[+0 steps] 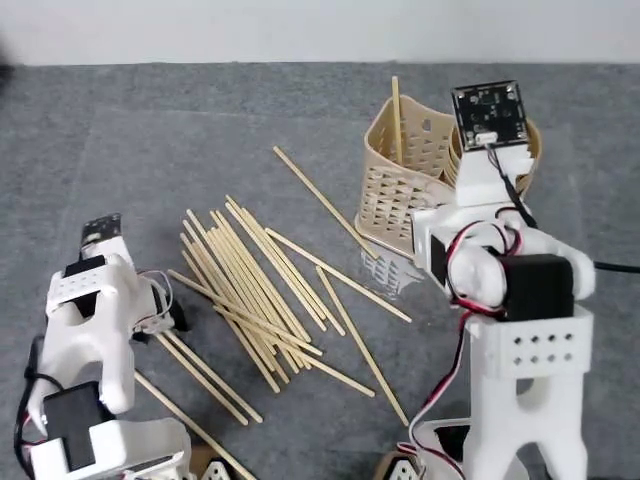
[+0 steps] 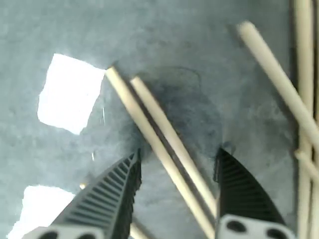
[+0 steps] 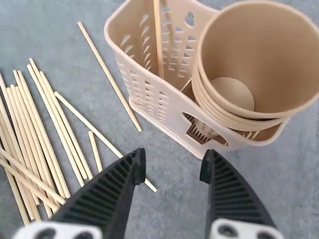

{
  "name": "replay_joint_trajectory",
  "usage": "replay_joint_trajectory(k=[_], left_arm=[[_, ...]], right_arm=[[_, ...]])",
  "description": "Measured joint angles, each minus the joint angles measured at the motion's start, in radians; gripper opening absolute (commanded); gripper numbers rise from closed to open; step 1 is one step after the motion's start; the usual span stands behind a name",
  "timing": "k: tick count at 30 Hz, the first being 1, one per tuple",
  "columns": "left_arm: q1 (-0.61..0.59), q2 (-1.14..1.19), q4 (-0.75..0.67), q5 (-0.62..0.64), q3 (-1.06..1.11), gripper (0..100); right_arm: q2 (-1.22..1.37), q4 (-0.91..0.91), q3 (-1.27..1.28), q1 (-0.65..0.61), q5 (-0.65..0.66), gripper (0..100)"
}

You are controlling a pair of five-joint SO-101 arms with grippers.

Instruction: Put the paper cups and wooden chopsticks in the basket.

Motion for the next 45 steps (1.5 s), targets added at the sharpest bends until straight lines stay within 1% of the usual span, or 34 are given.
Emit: replay_joint_trajectory(k=[4,7,10,15,16,18,21,24,30,36,38,42,45], left_arm=[[0.002,0.0,0.0,0.106,0.0,23],[0.003,0.002,0.0,0.158,0.0,23],[0.005,0.002,-0.002,0.173,0.0,23],[0.005,0.003,-0.054,0.178,0.012,23],[0.005,0.003,-0.054,0.181,0.012,22],[0.005,0.003,-0.055,0.184,0.014,16],[0.012,0.002,-0.061,0.184,0.006,1],[0.012,0.002,-0.084,0.189,0.0,3],[0.034,0.002,-0.087,0.19,0.0,1],[0.084,0.002,-0.087,0.192,0.002,1],[0.098,0.0,-0.087,0.226,-0.003,1],[0.11,0.015,-0.058,0.267,-0.075,1],[0.118,0.018,0.025,0.275,-0.181,1]], right_arm=[[-0.021,0.0,0.0,-0.002,0.0,19.8],[-0.037,0.0,0.0,0.002,0.0,19.8],[-0.061,0.0,0.0,0.003,0.0,19.8],[-0.112,0.0,0.0,0.002,0.0,19.8],[-0.118,0.0,0.0,0.002,0.008,19.8],[-0.133,0.0,0.0,0.002,0.032,19.8],[-0.144,0.0,0.0,0.002,0.044,19.8],[-0.144,0.0,0.0,0.002,0.046,19.8],[-0.147,0.0,0.0,0.002,0.051,19.8],[-0.147,0.0,0.0,0.002,0.051,19.8],[-0.147,0.0,0.0,0.002,0.051,19.8],[-0.147,0.0,0.0,0.002,0.051,19.8],[-0.147,0.0,0.0,0.002,0.051,19.8]])
